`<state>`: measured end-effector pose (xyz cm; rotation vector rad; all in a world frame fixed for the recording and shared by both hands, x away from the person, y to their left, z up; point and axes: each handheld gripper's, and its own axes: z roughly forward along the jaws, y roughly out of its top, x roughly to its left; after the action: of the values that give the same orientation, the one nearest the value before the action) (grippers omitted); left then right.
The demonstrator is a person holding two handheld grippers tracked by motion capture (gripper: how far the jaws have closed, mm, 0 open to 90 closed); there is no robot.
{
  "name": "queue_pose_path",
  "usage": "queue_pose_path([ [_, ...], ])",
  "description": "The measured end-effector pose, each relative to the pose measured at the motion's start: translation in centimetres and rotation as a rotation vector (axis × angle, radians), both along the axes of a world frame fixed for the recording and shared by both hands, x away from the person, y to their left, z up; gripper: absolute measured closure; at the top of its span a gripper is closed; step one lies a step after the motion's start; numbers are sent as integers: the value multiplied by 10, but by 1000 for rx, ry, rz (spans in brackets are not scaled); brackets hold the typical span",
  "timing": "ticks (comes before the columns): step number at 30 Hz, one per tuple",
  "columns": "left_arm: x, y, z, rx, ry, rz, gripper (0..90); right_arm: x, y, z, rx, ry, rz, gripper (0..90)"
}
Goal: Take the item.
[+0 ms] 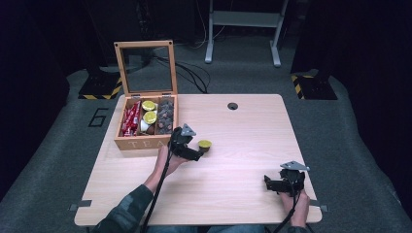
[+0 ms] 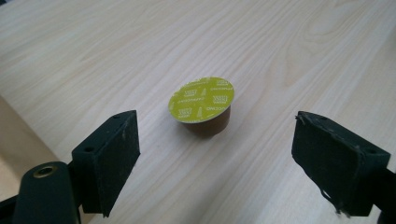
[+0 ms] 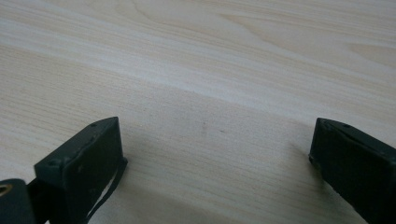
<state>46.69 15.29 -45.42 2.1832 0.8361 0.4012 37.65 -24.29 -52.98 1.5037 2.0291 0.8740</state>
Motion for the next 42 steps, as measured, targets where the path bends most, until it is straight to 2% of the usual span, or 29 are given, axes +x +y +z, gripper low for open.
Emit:
queue_pose_path([
  [9,-26,38,16,-17,-32,20,114,0,0,0,0,0,-2,20],
  [22,-66,99,21,-27,-82,113,71,0,0,0,0,-1,-3,20],
  [25,-75,114,18,-25,-91,142,61,0,0,0,-1,-1,-2,20],
  [33,-98,152,0,-15,-81,230,38,0,0,0,0,0,-5,20],
  [37,-108,171,-14,-27,-50,281,35,0,0,0,0,0,-5,20],
  [38,-108,171,-14,-27,-50,281,32,0,0,0,0,0,-5,20],
  [42,-117,192,-33,-25,-6,325,21,0,0,0,0,0,-5,20],
])
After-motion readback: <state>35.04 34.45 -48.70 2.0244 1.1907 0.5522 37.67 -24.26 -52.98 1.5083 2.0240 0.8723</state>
